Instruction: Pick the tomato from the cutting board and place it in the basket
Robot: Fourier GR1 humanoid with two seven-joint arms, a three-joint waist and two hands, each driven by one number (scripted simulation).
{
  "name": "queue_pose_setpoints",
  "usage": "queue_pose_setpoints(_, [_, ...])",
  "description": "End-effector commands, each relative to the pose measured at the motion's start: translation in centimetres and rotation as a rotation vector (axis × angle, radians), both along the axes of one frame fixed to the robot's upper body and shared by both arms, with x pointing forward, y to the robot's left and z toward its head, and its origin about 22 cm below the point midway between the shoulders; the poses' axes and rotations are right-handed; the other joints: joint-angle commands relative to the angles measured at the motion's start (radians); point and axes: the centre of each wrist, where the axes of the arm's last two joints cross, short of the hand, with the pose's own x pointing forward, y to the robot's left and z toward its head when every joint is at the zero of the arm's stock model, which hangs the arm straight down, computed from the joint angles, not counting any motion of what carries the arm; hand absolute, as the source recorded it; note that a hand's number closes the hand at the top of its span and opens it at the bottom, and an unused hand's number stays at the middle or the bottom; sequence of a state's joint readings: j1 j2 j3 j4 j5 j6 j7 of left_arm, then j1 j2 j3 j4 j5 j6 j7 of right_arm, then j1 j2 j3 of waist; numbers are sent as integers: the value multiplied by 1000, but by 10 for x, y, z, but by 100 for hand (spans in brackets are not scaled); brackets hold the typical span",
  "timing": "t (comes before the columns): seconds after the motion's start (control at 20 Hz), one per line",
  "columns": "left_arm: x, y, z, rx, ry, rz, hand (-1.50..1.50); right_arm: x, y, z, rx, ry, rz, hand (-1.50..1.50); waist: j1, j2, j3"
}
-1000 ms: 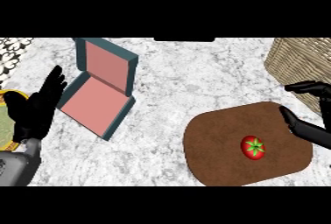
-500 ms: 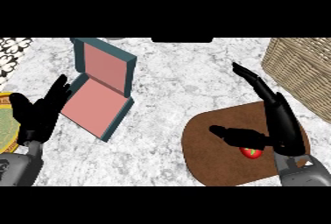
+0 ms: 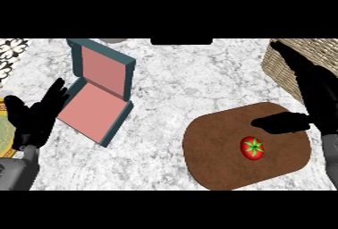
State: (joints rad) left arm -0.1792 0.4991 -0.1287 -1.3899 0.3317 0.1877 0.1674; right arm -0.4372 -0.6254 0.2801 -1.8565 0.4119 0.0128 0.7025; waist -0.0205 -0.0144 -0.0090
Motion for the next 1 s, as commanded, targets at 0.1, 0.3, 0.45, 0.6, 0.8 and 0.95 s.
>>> queue_pose_setpoints(0.1, [5,3,6,-7,-6,5,0,-14,-1,79,-165,144,-187,-150,0,2,4])
queue_pose_setpoints(0.3, [3,11,-11,-15,3,8,0,-11,-12,97,-162,345,-68,-150,-7,7,4])
queue_pose_setpoints(0.45, [6,8,8,-1,-10,8,0,-19,-17,99,-120,421,-44,-150,2,4,7])
queue_pose_setpoints(0.6, [6,3,6,-5,-14,-1,0,-28,-30,113,-96,450,-32,-150,2,6,7])
queue_pose_setpoints(0.8, [4,0,0,-22,5,0,0,-63,-52,128,31,411,13,-150,-9,5,8])
queue_pose_setpoints(0.95, [6,8,-3,-1,-14,8,0,-81,-67,119,73,306,-27,-150,-6,9,9])
